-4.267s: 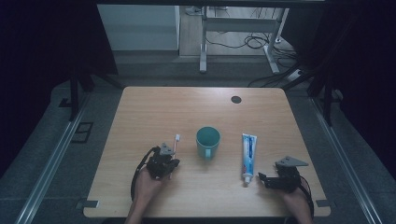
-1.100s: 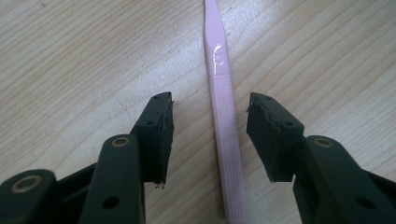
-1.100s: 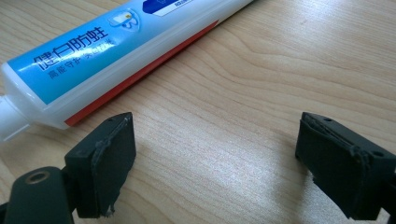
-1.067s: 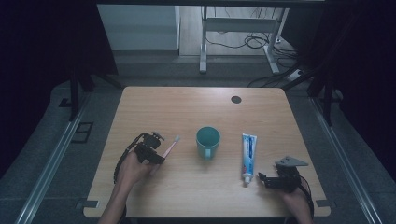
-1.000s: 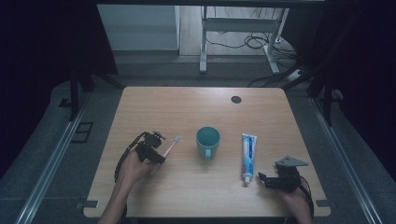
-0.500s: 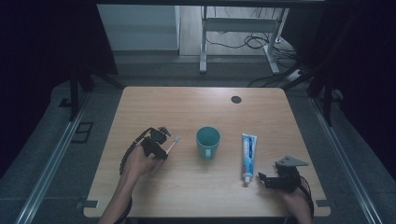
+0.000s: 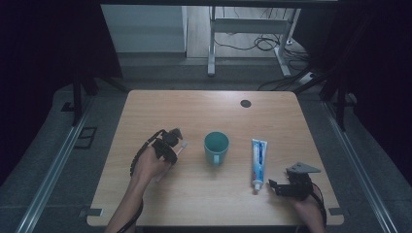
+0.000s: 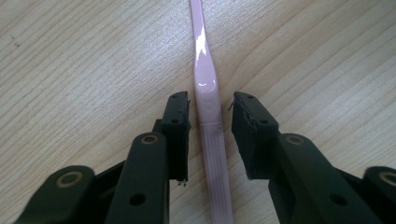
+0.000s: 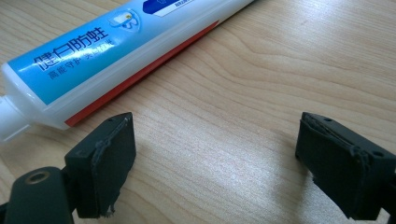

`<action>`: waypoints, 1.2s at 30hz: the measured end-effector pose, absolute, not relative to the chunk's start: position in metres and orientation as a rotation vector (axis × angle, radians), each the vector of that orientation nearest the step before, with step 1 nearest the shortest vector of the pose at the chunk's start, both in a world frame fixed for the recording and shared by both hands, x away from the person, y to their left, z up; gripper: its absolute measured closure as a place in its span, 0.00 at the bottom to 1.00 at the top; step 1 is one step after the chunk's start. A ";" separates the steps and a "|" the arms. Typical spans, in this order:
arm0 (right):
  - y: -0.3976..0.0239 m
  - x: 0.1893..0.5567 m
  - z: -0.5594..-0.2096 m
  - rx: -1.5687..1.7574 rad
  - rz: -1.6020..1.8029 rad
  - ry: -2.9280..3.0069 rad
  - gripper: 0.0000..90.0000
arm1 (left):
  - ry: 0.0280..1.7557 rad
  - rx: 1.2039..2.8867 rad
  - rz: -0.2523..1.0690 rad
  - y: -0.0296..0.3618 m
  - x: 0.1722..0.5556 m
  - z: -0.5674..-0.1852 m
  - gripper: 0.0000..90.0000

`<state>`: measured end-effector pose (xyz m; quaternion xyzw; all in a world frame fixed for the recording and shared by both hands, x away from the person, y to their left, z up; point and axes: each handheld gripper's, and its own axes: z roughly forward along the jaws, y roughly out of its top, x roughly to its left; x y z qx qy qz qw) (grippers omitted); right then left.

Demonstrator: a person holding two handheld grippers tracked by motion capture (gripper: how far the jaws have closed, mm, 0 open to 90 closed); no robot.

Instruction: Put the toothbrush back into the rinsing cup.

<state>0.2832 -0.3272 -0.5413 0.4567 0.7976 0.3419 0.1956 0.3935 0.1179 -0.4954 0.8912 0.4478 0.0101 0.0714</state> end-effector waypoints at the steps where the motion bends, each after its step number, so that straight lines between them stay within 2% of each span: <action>1: -0.327 0.283 -0.541 1.279 0.958 2.235 0.13 | 1.350 2.681 0.028 0.117 0.394 -0.496 0.76; 15: -0.327 0.283 -0.541 1.279 0.958 2.237 0.13 | 1.386 2.753 0.024 0.106 0.404 -0.500 0.81; 25: -0.327 0.283 -0.541 1.277 0.959 2.239 0.13 | 1.393 2.741 0.004 0.106 0.405 -0.500 0.87; 36: -0.327 0.283 -0.541 1.277 0.960 2.239 0.13 | 1.388 2.709 -0.007 0.114 0.404 -0.492 0.88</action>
